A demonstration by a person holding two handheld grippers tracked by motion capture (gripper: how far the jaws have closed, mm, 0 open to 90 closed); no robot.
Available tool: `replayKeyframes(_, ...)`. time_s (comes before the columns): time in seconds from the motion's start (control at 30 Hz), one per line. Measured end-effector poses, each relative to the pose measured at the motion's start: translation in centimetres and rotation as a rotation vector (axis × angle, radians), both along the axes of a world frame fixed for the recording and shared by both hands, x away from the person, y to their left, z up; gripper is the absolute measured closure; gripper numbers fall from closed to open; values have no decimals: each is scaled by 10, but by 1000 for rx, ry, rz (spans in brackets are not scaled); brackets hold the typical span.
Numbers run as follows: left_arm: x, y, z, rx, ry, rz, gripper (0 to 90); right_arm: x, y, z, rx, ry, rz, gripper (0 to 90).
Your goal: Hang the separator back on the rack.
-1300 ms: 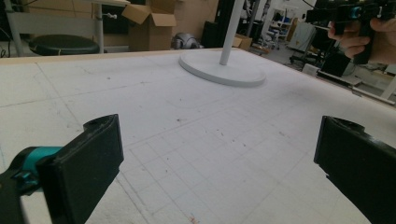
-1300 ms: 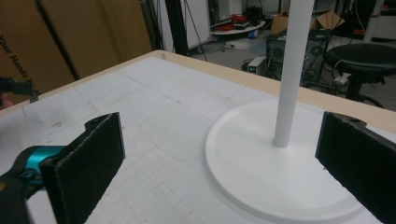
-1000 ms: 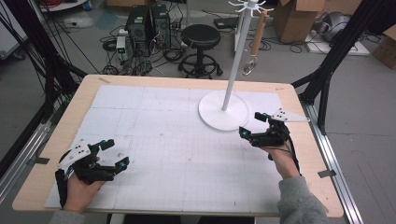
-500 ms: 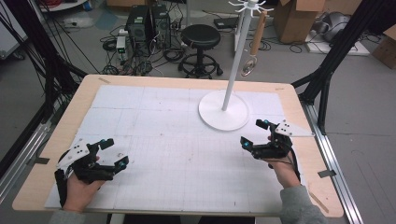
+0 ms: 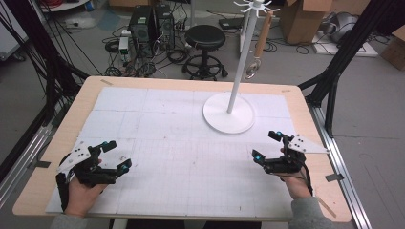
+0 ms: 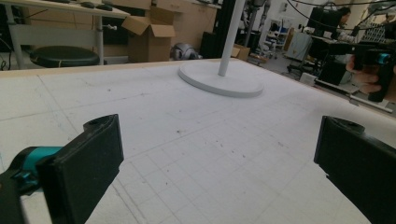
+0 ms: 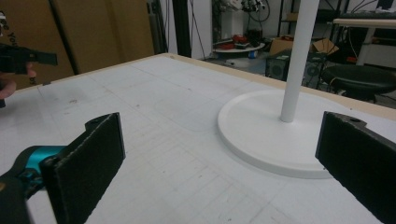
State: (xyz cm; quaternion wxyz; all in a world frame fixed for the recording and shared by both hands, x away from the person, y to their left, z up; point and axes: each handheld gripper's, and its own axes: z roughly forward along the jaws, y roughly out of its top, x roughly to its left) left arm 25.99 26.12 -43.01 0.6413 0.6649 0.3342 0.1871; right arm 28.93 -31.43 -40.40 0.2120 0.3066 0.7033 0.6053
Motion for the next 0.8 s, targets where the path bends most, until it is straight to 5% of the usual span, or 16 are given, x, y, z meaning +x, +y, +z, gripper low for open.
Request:
replayKeyframes(0.57,2,-2,0,-2,-9,4,18,-21,-23,-16,-7,34,-62,5)
replayKeyframes(0.73,2,-1,0,-1,-3,6,18,-18,-21,-17,61,22,-53,5)
replayKeyframes(0.8,3,-1,0,-5,-6,15,18,-17,-18,-18,51,17,-44,5)
